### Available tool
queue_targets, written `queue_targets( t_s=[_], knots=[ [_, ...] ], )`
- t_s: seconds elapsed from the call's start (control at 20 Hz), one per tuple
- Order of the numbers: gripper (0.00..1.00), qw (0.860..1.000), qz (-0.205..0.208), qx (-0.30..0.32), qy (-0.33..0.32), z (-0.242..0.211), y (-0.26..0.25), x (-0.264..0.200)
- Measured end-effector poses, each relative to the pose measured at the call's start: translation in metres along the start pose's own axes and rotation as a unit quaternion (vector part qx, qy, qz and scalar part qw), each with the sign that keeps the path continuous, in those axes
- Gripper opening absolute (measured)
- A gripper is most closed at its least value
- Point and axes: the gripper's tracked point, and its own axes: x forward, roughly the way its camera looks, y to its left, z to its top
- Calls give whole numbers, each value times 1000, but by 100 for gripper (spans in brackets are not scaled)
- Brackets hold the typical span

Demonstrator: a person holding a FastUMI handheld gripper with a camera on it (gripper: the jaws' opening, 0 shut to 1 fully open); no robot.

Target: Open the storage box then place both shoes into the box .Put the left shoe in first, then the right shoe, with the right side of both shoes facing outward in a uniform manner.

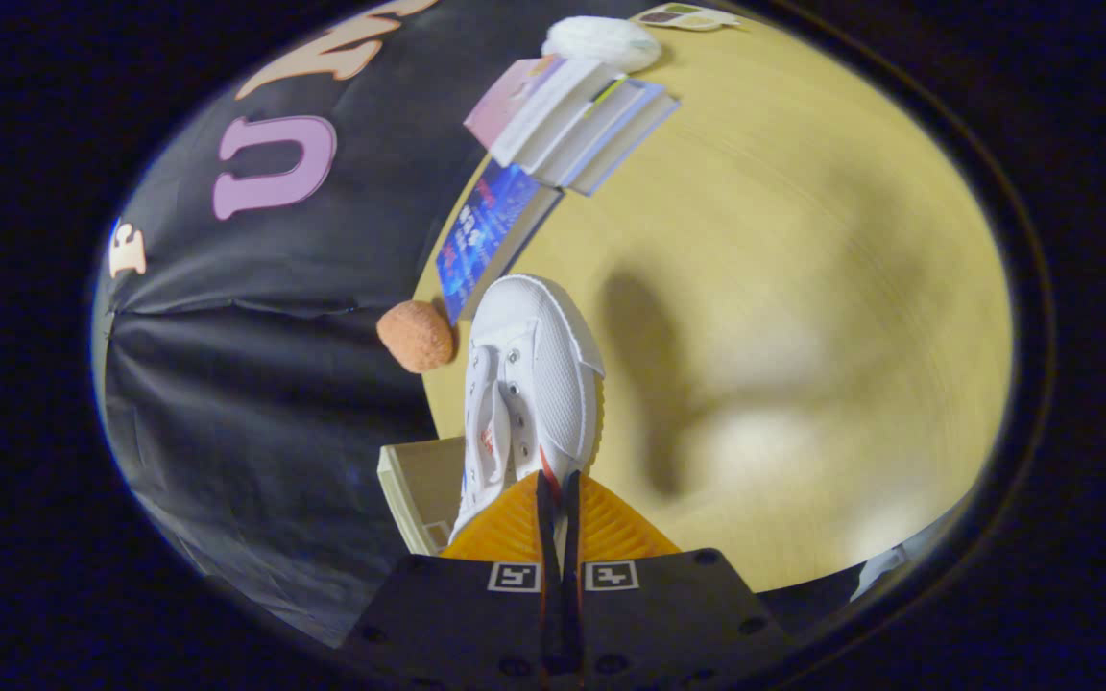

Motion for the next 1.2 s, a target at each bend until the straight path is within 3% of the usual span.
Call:
queue_targets(
  t_s=[0.3, 0.5, 0.85, 1.0, 1.2],
  knots=[
    [2, 994, 75, -69, 44, -62, 135, 17],
    [2, 986, 95, -104, 89, -114, 187, 53],
    [2, 979, 5, -174, 102, -169, 165, 108],
    [2, 975, -35, -200, 94, -169, 145, 117],
    [3, 974, -58, -205, 78, -167, 143, 120]
  ],
)
